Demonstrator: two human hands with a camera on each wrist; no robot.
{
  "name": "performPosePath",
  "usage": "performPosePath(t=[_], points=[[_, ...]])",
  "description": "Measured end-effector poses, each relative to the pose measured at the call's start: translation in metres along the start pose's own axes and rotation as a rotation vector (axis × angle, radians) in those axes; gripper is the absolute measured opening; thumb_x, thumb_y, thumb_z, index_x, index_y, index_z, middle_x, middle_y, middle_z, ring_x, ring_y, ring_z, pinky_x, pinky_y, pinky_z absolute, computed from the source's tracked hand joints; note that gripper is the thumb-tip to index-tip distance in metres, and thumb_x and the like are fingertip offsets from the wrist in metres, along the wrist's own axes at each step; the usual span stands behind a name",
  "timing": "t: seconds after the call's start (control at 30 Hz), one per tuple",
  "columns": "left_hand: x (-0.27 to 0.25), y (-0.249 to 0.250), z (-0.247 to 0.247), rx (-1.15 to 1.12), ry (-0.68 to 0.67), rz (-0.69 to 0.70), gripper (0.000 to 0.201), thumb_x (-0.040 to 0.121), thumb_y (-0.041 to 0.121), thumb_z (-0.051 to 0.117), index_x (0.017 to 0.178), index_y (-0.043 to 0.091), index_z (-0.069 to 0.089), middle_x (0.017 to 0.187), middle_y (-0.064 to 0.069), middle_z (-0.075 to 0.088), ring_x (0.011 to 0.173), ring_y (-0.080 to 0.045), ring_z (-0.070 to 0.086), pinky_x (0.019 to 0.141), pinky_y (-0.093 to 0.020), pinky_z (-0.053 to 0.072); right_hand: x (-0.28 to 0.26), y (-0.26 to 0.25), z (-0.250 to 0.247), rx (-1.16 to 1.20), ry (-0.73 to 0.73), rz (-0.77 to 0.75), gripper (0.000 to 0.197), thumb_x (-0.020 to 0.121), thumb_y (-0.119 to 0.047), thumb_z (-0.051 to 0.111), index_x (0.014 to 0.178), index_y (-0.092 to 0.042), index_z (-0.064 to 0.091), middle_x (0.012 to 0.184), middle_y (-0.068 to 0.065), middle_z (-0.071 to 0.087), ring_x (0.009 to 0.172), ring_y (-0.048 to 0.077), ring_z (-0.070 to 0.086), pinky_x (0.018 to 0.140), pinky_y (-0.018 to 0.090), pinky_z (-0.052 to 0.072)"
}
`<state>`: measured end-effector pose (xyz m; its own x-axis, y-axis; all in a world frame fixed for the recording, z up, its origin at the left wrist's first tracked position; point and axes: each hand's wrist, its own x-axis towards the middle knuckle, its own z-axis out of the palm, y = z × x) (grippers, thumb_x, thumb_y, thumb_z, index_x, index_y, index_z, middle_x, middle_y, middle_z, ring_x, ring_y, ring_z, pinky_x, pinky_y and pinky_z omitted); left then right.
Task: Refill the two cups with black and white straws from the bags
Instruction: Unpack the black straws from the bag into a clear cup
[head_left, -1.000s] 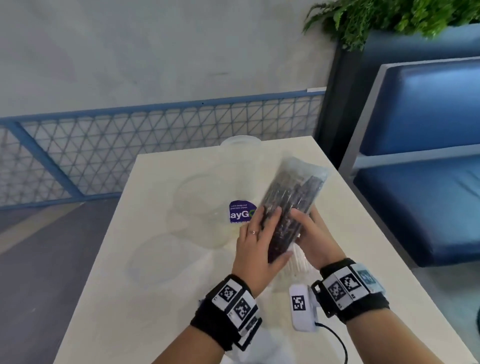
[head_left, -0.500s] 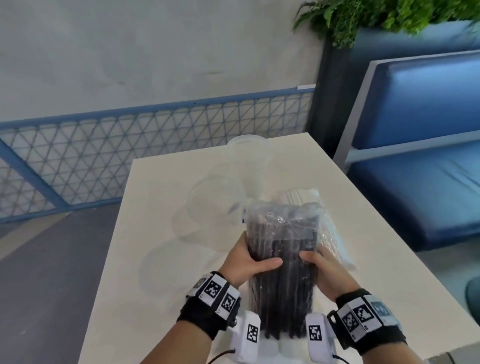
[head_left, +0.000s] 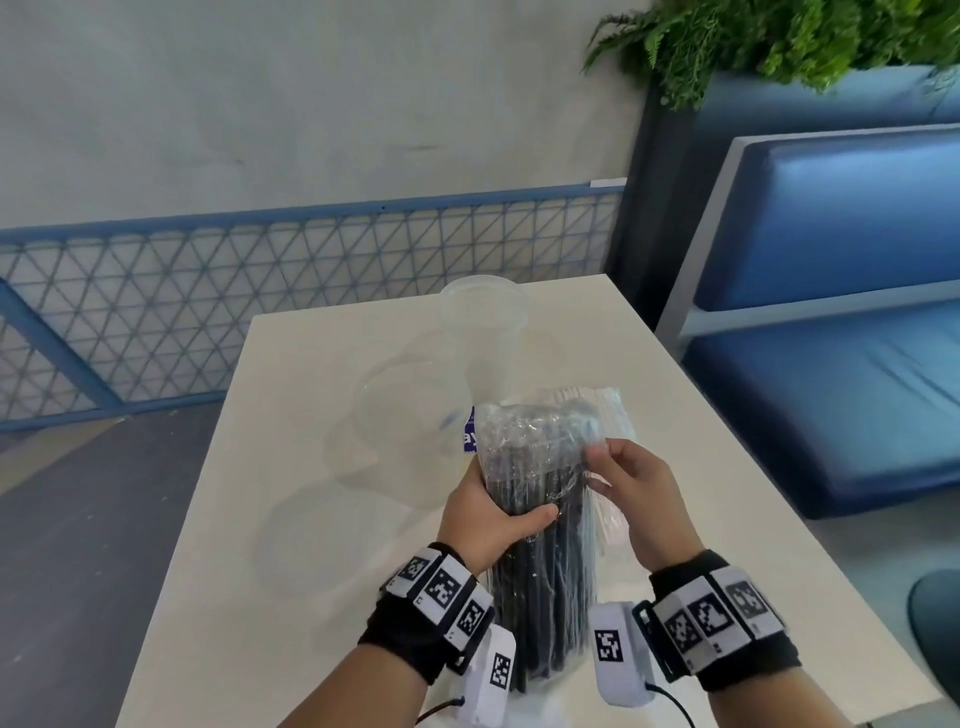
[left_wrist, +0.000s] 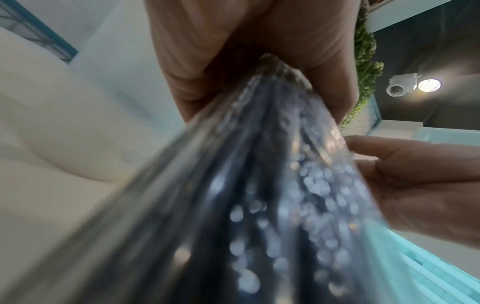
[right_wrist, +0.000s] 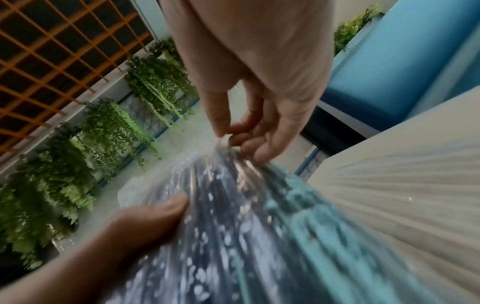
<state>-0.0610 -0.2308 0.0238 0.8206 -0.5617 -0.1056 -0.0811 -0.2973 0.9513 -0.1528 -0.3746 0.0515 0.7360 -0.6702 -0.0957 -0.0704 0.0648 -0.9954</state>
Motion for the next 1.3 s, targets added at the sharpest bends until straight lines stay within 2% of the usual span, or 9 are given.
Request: performPosePath(t=[0.17, 0.33, 0.63, 0.73, 0.87, 0.97, 1.07, 1.17, 1.3], points=[[0.003, 0.0, -0.001, 0.01, 0.027, -0.022, 0.064, 0.058, 0.03, 0.087, 0.111, 0.029, 0.051, 0.098, 0.017, 0.063, 0.095, -0.005, 0.062, 0.081, -0.018, 0.045, 0.004, -0.01, -0.008, 0.026, -0.111, 0.036, 0.015, 0.092, -0.017, 0.053, 0.091, -0.003, 0.058, 0.092, 0.011, 0.065, 0.091, 0.019, 0.062, 0.078, 0.027, 0.05], [0.003, 0.001, 0.001, 0.013, 0.029, -0.006, 0.062, 0.059, 0.027, 0.087, 0.111, 0.028, 0.052, 0.096, 0.019, 0.064, 0.09, 0.0, 0.061, 0.075, -0.01, 0.044, 0.003, -0.009, -0.01, 0.119, -0.149, 0.109, 0.029, 0.093, -0.022, 0.05, 0.104, 0.004, 0.058, 0.102, 0.011, 0.063, 0.098, 0.019, 0.06, 0.095, 0.038, 0.047], [0.002, -0.005, 0.001, -0.013, 0.029, -0.023, 0.062, 0.058, 0.027, 0.087, 0.109, 0.03, 0.052, 0.103, 0.01, 0.067, 0.097, -0.008, 0.065, 0.088, -0.027, 0.05, 0.002, -0.017, -0.015, 0.132, -0.171, 0.162, 0.016, 0.094, -0.015, 0.051, 0.101, -0.001, 0.056, 0.103, 0.019, 0.063, 0.103, 0.028, 0.061, 0.09, 0.038, 0.051], [0.002, -0.004, -0.001, -0.014, 0.009, -0.03, 0.06, 0.059, 0.027, 0.087, 0.107, 0.031, 0.051, 0.103, 0.01, 0.067, 0.097, -0.009, 0.065, 0.087, -0.027, 0.05, 0.0, -0.007, -0.015, -0.14, -0.023, -0.064, 0.035, 0.084, -0.011, 0.066, 0.114, -0.011, 0.048, 0.12, 0.017, 0.055, 0.097, 0.026, 0.064, 0.076, 0.026, 0.053], [0.0, -0.001, -0.002, -0.027, 0.002, -0.016, 0.061, 0.06, 0.024, 0.087, 0.109, 0.029, 0.05, 0.099, 0.015, 0.064, 0.093, -0.003, 0.063, 0.078, -0.014, 0.047, -0.001, 0.005, -0.017, -0.709, 0.088, -0.659, 0.07, 0.069, -0.014, 0.08, 0.127, -0.022, 0.043, 0.137, 0.007, 0.031, 0.125, 0.019, 0.038, 0.101, 0.035, 0.04], [0.001, -0.003, 0.0, -0.018, -0.011, -0.018, 0.064, 0.059, 0.026, 0.087, 0.111, 0.026, 0.051, 0.104, 0.01, 0.066, 0.097, -0.009, 0.064, 0.085, -0.023, 0.049, 0.008, 0.004, -0.015, -0.89, 0.072, -0.939, 0.06, 0.072, -0.014, 0.076, 0.123, -0.026, 0.047, 0.138, 0.006, 0.032, 0.132, 0.026, 0.033, 0.104, 0.047, 0.037], [0.002, -0.004, 0.001, -0.029, -0.013, -0.025, 0.063, 0.06, 0.025, 0.087, 0.112, 0.023, 0.053, 0.103, 0.007, 0.067, 0.097, -0.01, 0.064, 0.085, -0.024, 0.049, 0.017, -0.003, -0.012, -0.986, -0.012, -1.136, 0.038, 0.08, -0.018, 0.061, 0.116, -0.026, 0.051, 0.134, 0.001, 0.039, 0.13, 0.023, 0.037, 0.105, 0.047, 0.031], [0.003, -0.005, -0.001, -0.039, -0.028, -0.021, 0.06, 0.061, 0.022, 0.087, 0.111, 0.023, 0.054, 0.101, 0.009, 0.067, 0.095, -0.008, 0.065, 0.08, -0.019, 0.048, 0.025, -0.007, -0.012, -1.042, -0.163, -1.263, 0.009, 0.088, -0.024, 0.055, 0.094, -0.022, 0.061, 0.121, -0.004, 0.057, 0.115, 0.013, 0.052, 0.105, 0.04, 0.032], [0.006, -0.007, -0.002, -0.037, -0.054, -0.02, 0.059, 0.061, 0.021, 0.086, 0.109, 0.028, 0.052, 0.101, 0.011, 0.066, 0.096, -0.008, 0.064, 0.082, -0.019, 0.047, 0.025, -0.016, -0.008, -0.98, -0.325, -1.106, 0.021, 0.093, -0.026, 0.044, 0.086, -0.016, 0.061, 0.098, -0.005, 0.071, 0.09, 0.008, 0.061, 0.09, 0.026, 0.046]])
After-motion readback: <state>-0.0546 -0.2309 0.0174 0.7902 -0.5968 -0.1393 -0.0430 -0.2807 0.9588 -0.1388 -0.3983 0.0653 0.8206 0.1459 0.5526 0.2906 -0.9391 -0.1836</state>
